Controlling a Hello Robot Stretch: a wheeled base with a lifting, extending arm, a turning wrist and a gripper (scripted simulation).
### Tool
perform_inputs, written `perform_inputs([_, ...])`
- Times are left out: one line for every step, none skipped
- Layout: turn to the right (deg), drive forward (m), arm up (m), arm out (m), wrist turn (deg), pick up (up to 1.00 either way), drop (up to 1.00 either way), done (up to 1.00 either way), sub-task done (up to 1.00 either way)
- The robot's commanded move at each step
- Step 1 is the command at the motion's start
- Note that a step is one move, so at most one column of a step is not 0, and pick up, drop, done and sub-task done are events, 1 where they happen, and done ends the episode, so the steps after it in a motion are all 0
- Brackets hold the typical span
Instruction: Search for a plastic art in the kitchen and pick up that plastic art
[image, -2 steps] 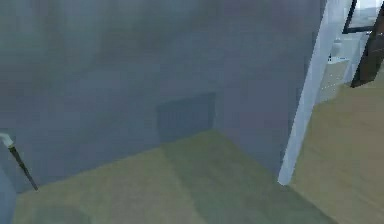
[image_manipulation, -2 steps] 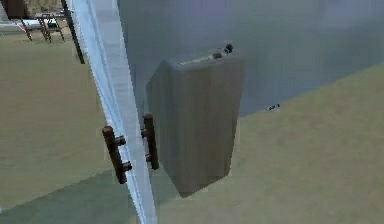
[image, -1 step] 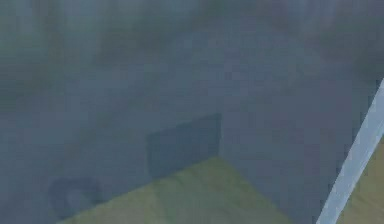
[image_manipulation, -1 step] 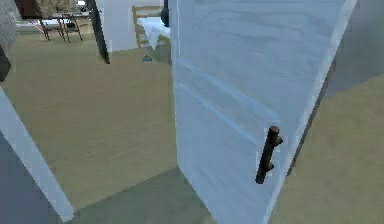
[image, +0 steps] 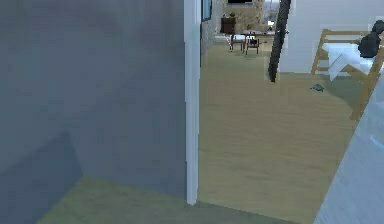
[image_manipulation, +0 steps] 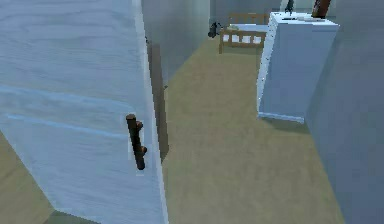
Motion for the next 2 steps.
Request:
perform_inputs([15.0,0.00,0.00,0.00,0.0,0.00,0.00,0.00,0.00])
perform_inputs([0.0,1.00,0.00,0.00,0.0,0.00,0.00,0.00,0.00])
